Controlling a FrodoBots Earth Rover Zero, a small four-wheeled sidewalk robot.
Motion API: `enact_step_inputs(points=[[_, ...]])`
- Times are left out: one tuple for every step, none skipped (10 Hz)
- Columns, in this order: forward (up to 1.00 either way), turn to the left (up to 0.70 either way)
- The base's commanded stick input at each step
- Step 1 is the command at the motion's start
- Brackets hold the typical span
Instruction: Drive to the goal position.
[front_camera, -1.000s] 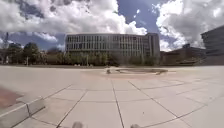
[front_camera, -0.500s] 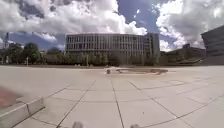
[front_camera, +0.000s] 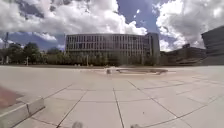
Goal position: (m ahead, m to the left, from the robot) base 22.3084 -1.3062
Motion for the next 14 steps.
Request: enact_step_inputs(points=[[0.06, 0.00], [0.06, 0.00], [0.06, 0.00], [0.07, 0.00], [0.09, 0.00], [0.26, 0.00], [0.70, 0.00], [0.70, 0.00], [0.70, 0.00], [0.70, 0.00], [0.70, 0.00], [0.70, 0.00], [0.70, 0.00], [0.70, 0.00]])
